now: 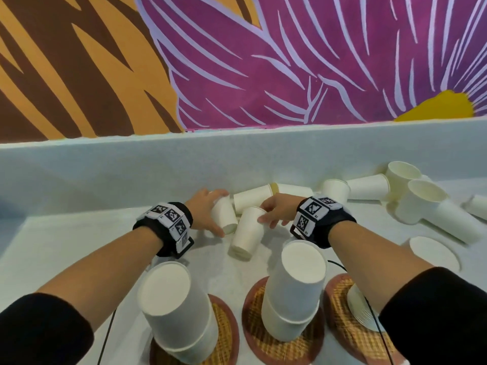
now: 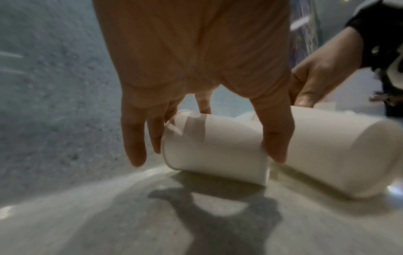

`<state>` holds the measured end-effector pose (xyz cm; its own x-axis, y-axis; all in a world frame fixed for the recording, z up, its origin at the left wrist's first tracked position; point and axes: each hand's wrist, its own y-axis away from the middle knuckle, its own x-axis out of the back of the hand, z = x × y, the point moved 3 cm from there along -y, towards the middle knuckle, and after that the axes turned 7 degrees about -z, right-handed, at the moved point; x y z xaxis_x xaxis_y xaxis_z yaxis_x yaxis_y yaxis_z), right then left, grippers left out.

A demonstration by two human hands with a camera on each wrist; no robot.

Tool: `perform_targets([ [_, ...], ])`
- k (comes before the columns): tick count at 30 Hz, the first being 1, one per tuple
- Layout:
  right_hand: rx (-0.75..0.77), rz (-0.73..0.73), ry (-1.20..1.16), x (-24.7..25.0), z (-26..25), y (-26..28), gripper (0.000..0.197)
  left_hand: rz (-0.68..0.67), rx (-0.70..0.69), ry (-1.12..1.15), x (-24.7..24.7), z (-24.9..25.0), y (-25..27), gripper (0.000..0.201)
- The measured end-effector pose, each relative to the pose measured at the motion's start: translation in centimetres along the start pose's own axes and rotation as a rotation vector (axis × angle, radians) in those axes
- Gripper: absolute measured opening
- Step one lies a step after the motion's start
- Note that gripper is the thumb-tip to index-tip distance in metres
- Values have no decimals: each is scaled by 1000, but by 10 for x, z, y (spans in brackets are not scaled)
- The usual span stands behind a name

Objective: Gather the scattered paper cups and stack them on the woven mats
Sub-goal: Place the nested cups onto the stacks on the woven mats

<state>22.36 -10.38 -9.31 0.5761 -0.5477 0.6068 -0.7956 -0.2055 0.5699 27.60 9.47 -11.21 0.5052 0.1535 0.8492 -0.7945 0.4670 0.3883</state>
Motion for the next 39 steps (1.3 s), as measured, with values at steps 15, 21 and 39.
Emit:
perform_targets([
  [15, -151, 286, -506, 27, 11, 15, 14, -204, -258, 1556, 39, -4, 45, 108],
  [21, -147, 273, -442, 28, 3, 18, 30, -255, -268, 1519, 36, 4, 44, 95],
  [39, 77, 249, -466, 30, -17, 6, 28, 84, 74, 1422, 15, 4, 33, 31],
])
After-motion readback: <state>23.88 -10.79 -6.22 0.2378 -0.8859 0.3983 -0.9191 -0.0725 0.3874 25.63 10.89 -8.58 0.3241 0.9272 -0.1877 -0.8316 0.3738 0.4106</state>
